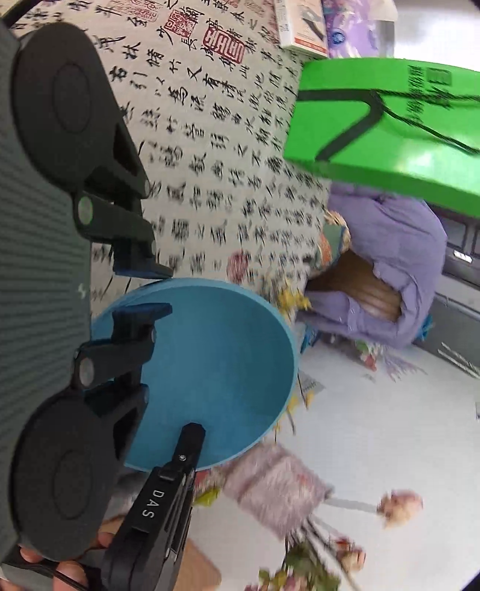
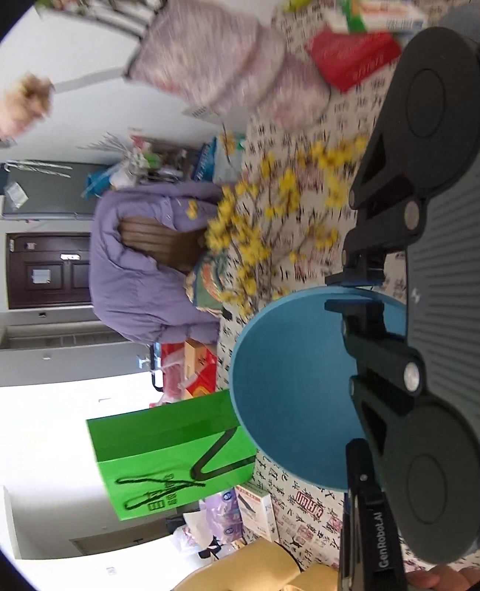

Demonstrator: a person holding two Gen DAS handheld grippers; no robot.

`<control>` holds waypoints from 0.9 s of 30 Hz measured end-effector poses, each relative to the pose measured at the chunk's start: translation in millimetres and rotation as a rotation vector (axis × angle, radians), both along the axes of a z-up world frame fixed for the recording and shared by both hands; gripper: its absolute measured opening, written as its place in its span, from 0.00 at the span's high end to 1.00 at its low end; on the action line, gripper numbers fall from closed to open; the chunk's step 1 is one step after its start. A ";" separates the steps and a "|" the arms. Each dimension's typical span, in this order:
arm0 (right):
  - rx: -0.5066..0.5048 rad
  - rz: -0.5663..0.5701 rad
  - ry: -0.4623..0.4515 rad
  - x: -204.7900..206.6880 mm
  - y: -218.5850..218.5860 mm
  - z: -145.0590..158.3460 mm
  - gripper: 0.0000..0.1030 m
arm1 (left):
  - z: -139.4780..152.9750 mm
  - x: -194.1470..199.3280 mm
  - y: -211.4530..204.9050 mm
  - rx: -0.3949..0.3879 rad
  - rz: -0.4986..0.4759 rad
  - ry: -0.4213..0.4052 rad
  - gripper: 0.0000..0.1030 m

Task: Organize plates and bowls
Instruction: 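Close the left tool on the bowl rim while the right tool grips it too, then lift the third blue bowl and carry it over the nested bowls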

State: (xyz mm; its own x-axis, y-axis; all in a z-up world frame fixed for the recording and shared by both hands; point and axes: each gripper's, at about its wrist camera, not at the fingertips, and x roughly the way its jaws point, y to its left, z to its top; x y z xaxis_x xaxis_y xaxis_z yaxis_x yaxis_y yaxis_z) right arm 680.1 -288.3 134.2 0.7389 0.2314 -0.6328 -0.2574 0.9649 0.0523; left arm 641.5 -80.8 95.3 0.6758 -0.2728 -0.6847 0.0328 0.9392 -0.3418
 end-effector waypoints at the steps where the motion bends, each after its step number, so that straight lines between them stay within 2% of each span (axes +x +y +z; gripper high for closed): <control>1: 0.000 -0.005 -0.012 -10.1 -6.8 7.4 0.94 | 6.7 -8.1 -5.4 0.001 -0.009 -0.012 0.87; 7: -0.011 -0.033 -0.072 -73.2 -36.7 42.7 0.94 | 34.7 -61.8 -34.7 0.002 -0.051 -0.047 0.87; 11: 0.005 -0.046 -0.096 -119.8 -52.7 53.6 0.94 | 43.5 -101.2 -40.4 -0.006 -0.084 -0.053 0.87; 20: 0.091 -0.036 -0.117 -218.9 -65.2 48.4 0.92 | 57.3 -196.1 -38.9 0.026 -0.077 -0.096 0.87; 27: 0.154 -0.033 -0.113 -284.5 -62.9 38.2 0.91 | 59.7 -255.4 -33.1 0.041 -0.067 -0.105 0.87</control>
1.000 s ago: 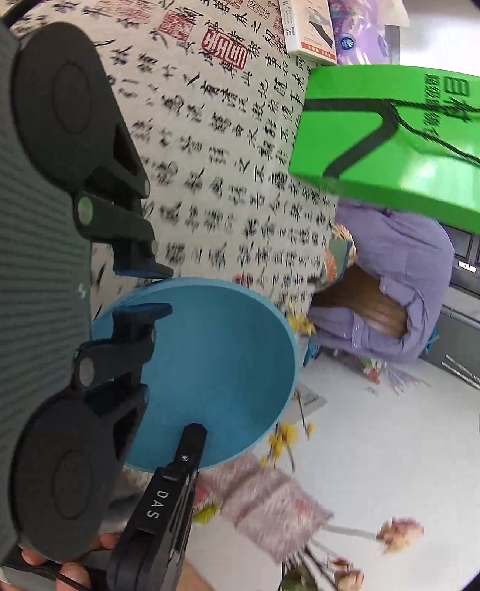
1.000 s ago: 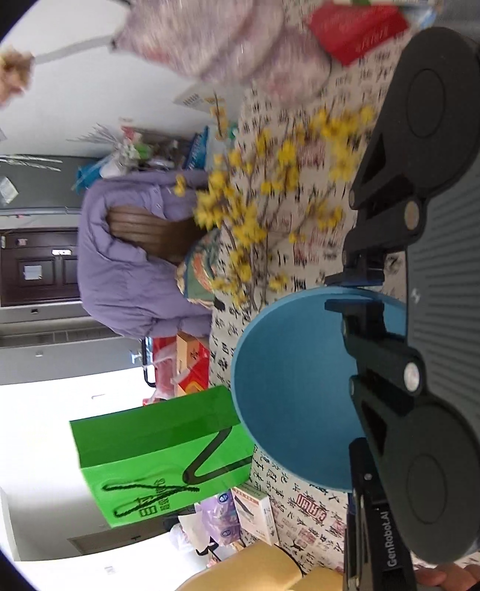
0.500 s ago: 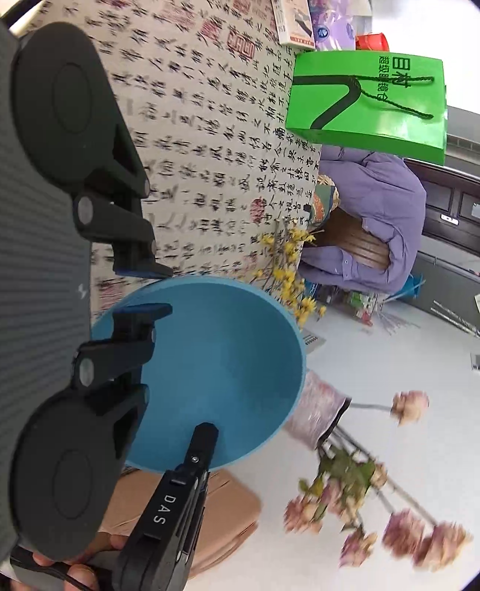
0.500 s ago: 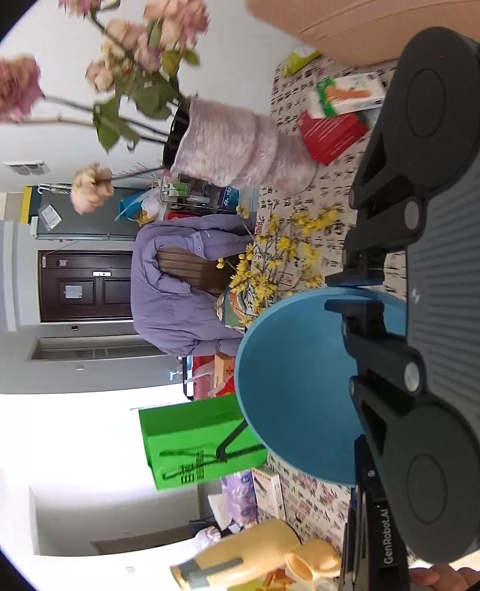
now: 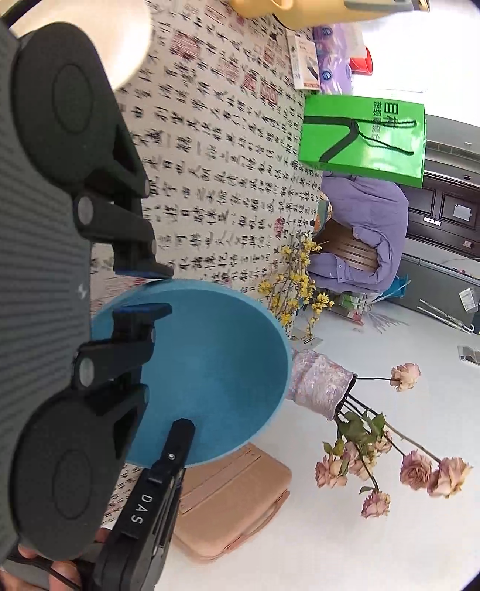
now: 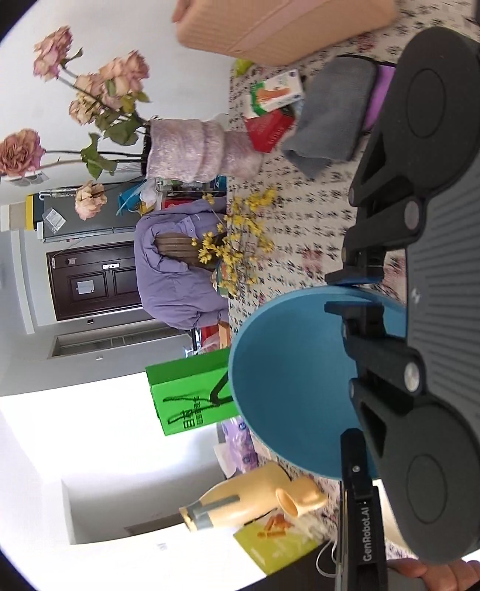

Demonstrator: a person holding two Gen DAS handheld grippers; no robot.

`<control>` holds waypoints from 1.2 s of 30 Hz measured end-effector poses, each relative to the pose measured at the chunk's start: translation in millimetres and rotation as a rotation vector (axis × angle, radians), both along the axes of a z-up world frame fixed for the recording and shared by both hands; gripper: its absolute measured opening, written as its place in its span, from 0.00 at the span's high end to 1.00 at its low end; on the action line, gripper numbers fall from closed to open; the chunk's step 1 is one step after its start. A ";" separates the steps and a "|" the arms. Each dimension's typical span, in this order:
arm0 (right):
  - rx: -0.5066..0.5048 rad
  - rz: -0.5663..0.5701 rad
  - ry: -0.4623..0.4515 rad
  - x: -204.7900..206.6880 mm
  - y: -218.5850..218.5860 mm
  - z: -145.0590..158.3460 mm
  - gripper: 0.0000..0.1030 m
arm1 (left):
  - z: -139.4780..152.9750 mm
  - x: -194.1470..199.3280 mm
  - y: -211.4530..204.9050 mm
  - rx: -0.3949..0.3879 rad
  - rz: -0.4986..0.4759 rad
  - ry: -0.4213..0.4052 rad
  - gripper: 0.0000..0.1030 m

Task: Organize plates and bowls
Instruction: 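Lift the third blue bowl and carry it over the nested bowls, then lower the bowl into the nested bowls and open both tools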

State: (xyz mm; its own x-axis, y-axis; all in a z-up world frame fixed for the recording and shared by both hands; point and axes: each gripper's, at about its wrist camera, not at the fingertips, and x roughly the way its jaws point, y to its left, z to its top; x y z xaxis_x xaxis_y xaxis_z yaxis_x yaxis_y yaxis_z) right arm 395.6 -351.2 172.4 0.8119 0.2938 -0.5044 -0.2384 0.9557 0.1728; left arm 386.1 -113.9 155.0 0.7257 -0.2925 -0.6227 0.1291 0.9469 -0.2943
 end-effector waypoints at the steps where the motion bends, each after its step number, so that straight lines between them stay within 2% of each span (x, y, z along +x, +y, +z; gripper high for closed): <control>1: 0.000 -0.001 0.001 -7.5 1.2 -1.9 0.91 | -1.0 -6.4 1.3 0.002 -0.002 0.001 0.87; 9: 0.011 0.014 0.038 -56.9 10.1 -19.7 0.91 | -11.8 -54.0 16.5 -0.008 -0.002 0.020 0.87; 17: 0.007 0.065 0.101 -81.7 29.8 -35.8 0.90 | -29.6 -80.9 38.9 -0.020 0.022 0.062 0.87; 27: 0.015 0.087 0.157 -91.7 45.8 -60.0 0.87 | -52.0 -90.4 54.8 -0.035 0.032 0.107 0.86; 30: 0.004 0.089 0.158 -91.8 48.3 -63.3 0.84 | -55.3 -87.9 55.4 -0.043 0.024 0.115 0.86; 34: -0.051 0.084 0.129 -92.9 55.4 -67.7 0.76 | -61.6 -84.8 53.4 -0.048 0.000 0.127 0.85; 36: -0.091 0.084 0.104 -94.1 59.9 -70.3 0.75 | -65.6 -84.9 52.0 -0.045 -0.010 0.131 0.85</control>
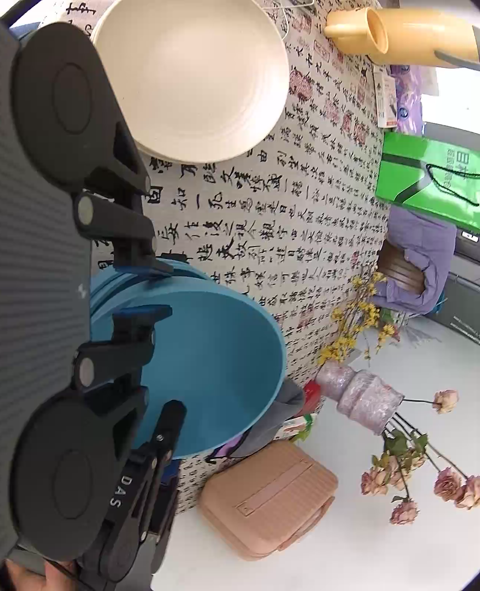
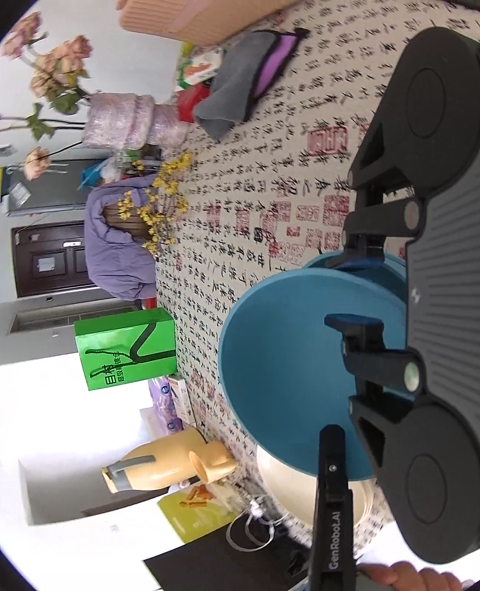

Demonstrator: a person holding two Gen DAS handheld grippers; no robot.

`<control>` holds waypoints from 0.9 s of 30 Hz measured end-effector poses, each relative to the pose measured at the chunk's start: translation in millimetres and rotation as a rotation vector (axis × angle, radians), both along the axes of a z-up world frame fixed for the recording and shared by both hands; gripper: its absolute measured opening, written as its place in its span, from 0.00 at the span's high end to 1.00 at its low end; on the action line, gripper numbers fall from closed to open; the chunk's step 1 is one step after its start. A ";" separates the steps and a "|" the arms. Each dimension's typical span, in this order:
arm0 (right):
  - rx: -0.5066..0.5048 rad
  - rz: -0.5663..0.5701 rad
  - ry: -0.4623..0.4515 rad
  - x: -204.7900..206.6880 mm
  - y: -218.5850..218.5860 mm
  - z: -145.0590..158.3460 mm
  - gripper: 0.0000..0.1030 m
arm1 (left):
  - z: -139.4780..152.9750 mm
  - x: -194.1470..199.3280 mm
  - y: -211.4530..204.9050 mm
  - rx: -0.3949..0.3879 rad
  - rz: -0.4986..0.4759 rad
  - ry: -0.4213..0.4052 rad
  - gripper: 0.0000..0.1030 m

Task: Organize plates and bowls
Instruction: 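Lower the bowl into the nested bowls and open both tools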

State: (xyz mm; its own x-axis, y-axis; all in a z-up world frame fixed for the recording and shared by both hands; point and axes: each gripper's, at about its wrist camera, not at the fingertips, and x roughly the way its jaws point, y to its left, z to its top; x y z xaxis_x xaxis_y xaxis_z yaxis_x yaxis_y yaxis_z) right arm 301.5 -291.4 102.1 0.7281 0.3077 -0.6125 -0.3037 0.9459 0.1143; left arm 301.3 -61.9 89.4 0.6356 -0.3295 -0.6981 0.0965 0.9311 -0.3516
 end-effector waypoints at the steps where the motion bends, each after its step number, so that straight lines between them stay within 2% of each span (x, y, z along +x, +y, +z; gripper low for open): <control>1: -0.023 0.004 -0.013 -0.8 2.5 -1.4 0.74 | -1.5 0.1 0.1 -0.001 0.001 0.002 0.85; 7: -0.122 0.055 -0.062 -3.3 15.3 -5.9 0.63 | -3.1 -0.4 2.6 -0.011 -0.008 -0.001 0.84; 11: -0.170 0.089 -0.097 -4.8 20.8 -5.5 0.61 | -7.7 -2.2 6.7 -0.021 -0.019 -0.004 0.81; 13: -0.189 0.101 -0.108 -3.8 23.2 -5.5 0.51 | -9.3 -4.2 7.4 -0.029 -0.029 -0.016 0.80; 16: -0.208 0.114 -0.125 1.1 24.2 -7.6 0.49 | -8.2 -7.1 5.4 -0.021 -0.046 -0.042 0.79; 20: -0.167 0.120 -0.126 9.1 18.7 -5.7 0.49 | -3.5 -10.9 6.1 0.020 -0.072 -0.108 0.75; 22: -0.157 0.113 -0.133 11.7 16.7 -3.8 0.48 | -0.2 -12.5 8.0 0.041 -0.067 -0.152 0.64; 26: -0.125 0.088 -0.176 10.9 10.3 -3.3 0.47 | 3.2 -23.9 12.6 0.120 -0.029 -0.285 0.54; 27: -0.108 0.083 -0.200 9.0 6.5 -4.2 0.44 | 3.8 -28.1 13.2 0.143 -0.015 -0.324 0.49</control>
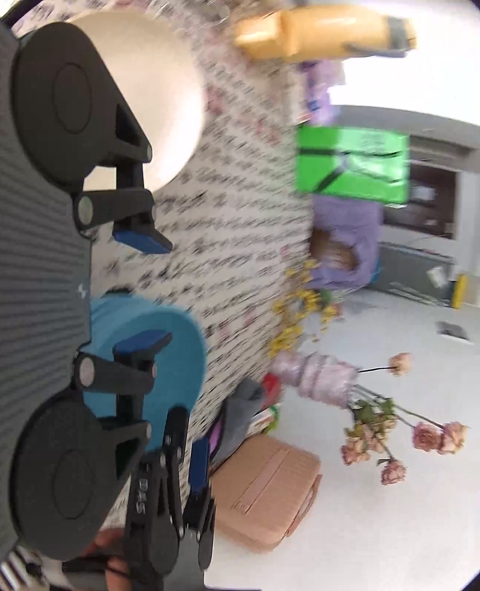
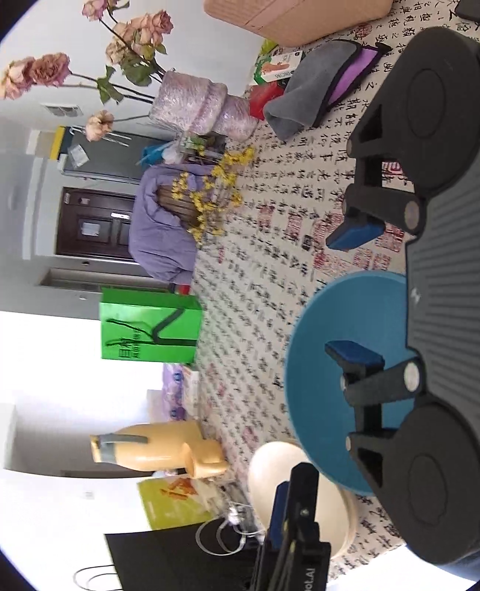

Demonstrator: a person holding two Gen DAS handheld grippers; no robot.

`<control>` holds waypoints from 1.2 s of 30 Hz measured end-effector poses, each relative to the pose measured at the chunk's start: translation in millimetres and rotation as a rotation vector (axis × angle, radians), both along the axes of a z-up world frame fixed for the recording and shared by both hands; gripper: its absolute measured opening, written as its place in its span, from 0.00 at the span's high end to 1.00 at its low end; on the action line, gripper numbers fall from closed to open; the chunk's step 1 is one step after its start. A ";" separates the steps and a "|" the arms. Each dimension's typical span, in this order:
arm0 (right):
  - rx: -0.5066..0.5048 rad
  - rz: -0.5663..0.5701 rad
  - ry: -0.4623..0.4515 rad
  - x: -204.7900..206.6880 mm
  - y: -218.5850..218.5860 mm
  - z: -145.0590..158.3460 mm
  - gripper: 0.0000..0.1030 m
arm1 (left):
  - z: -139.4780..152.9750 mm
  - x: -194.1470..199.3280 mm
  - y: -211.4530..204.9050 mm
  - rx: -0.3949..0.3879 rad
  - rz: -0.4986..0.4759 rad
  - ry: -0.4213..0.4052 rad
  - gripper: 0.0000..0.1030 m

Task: Organize plates and bowls
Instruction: 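Lower the bowl into the nested bowls and open both tools, then move both tools to the stack of three blue bowls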

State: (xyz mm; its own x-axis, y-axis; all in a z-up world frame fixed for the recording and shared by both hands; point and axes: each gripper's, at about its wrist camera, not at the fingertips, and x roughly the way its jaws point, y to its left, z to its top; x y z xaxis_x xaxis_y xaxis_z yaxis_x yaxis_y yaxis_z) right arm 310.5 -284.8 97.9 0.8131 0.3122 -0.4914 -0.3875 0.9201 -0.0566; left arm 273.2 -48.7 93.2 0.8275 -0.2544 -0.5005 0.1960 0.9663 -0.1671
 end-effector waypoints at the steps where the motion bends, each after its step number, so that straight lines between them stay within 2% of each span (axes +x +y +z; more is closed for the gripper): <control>1: 0.014 -0.003 -0.025 -2.6 -2.8 -1.2 0.40 | 0.2 -5.3 1.7 0.014 0.020 -0.042 0.42; 4: 0.023 -0.032 -0.084 -13.2 -7.5 -5.5 0.39 | 0.3 -23.6 3.8 0.047 0.065 -0.158 0.26; 6: 0.033 -0.042 -0.127 -25.3 -9.6 -6.1 0.36 | -1.3 -36.2 2.9 0.078 0.073 -0.215 0.20; 7: 0.044 -0.045 -0.152 -32.9 -10.8 -6.4 0.28 | -3.7 -41.8 2.1 0.087 0.077 -0.230 0.17; 9: 0.066 -0.042 -0.201 -49.1 -13.1 -7.2 0.20 | -9.3 -53.1 2.6 0.089 0.080 -0.237 0.13; 12: 0.062 -0.026 -0.270 -77.6 -10.4 -12.7 0.17 | -18.4 -70.3 5.8 0.057 0.092 -0.244 0.07; 16: 0.035 -0.024 -0.345 -115.8 -1.6 -28.9 0.15 | -28.5 -99.4 7.1 0.055 0.101 -0.278 0.03; 19: 0.051 -0.017 -0.327 -138.5 1.1 -44.2 0.15 | -36.8 -124.4 7.2 0.053 0.102 -0.305 0.00; 26: 0.066 -0.005 -0.302 -186.8 2.8 -78.4 0.15 | -59.9 -169.5 6.3 0.058 0.096 -0.312 0.00; 36: 0.140 -0.022 -0.310 -229.7 -0.9 -88.2 0.15 | -66.1 -196.6 14.1 0.043 0.144 -0.304 0.00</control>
